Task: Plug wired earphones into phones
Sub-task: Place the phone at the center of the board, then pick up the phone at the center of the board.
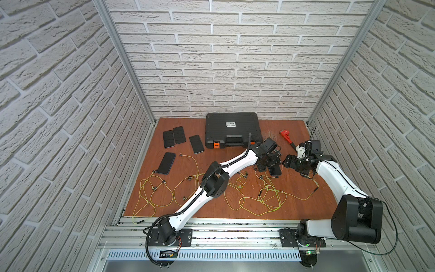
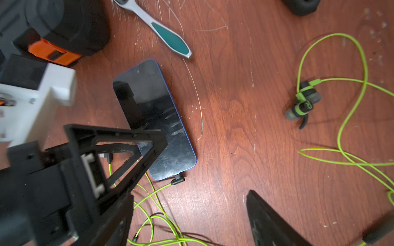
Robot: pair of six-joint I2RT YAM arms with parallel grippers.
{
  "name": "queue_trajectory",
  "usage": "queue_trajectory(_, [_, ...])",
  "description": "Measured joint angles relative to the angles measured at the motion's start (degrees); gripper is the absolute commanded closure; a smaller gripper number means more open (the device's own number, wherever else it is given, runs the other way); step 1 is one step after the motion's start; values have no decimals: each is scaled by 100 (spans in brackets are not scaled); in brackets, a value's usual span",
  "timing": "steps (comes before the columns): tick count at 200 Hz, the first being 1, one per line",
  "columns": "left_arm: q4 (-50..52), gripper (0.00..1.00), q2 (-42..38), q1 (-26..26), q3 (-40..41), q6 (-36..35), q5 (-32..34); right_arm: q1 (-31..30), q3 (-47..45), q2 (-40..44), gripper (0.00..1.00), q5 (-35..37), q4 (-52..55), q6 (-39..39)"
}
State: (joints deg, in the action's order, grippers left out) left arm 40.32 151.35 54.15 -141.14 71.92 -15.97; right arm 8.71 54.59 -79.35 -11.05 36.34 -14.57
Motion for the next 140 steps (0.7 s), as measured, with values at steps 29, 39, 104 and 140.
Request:
queue_trajectory(29, [-216, 8, -756, -179, 1005, -249, 35, -584, 223, -431, 13, 210, 131, 310])
queue_trajectory(39, [-385, 9, -1209, -313, 1589, -326, 55, -828, 391, -647, 12, 315, 186, 455])
queue_trajectory(104, [-1405, 13, -4492, -1705, 4846, -717, 413, -1263, 1154, -1937, 11, 645, 212, 1071])
queue_trajectory(140, [-1502, 15, -5628, -2140, 5987, -885, 645, -1307, 1357, -2354, 12, 813, 229, 1167])
